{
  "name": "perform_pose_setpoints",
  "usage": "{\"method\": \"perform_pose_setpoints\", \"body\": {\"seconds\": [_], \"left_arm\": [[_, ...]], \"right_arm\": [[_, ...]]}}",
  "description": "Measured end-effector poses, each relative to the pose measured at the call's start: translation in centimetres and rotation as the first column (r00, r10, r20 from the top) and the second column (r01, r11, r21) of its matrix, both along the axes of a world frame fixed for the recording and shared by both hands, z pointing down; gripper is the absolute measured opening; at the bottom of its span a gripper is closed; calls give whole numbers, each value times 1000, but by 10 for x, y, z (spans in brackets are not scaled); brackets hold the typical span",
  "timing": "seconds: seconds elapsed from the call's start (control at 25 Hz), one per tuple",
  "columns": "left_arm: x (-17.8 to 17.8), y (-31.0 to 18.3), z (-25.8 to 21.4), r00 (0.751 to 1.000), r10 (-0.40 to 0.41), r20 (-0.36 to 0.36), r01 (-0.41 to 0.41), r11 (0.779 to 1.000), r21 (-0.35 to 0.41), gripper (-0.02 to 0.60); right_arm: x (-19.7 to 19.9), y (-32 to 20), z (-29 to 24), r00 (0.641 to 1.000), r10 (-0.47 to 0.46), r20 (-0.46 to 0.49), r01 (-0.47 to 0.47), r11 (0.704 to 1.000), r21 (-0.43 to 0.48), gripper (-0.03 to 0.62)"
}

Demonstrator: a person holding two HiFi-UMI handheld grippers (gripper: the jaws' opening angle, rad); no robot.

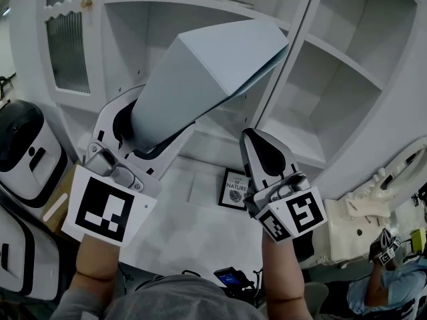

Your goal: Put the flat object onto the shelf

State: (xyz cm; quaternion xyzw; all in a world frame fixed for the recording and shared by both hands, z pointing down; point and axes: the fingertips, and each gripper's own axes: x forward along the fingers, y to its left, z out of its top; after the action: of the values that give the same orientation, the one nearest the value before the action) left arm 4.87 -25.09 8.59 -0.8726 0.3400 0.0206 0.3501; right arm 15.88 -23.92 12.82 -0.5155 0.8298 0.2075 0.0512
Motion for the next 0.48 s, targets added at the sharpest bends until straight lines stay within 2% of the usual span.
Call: {"method": "perform_pose_setpoints", "body": {"seconds": [0.28,0.48], "left_arm": [[-1,0,8,993,-76,86,72,996,51,268],[2,-5,9,995,-53,79,49,997,57,268]], "right_arm": [[-1,-2,1,1000,0,-5,0,1000,2,28],[1,-4,2,1000,5,-3,-5,1000,2,28]]}}
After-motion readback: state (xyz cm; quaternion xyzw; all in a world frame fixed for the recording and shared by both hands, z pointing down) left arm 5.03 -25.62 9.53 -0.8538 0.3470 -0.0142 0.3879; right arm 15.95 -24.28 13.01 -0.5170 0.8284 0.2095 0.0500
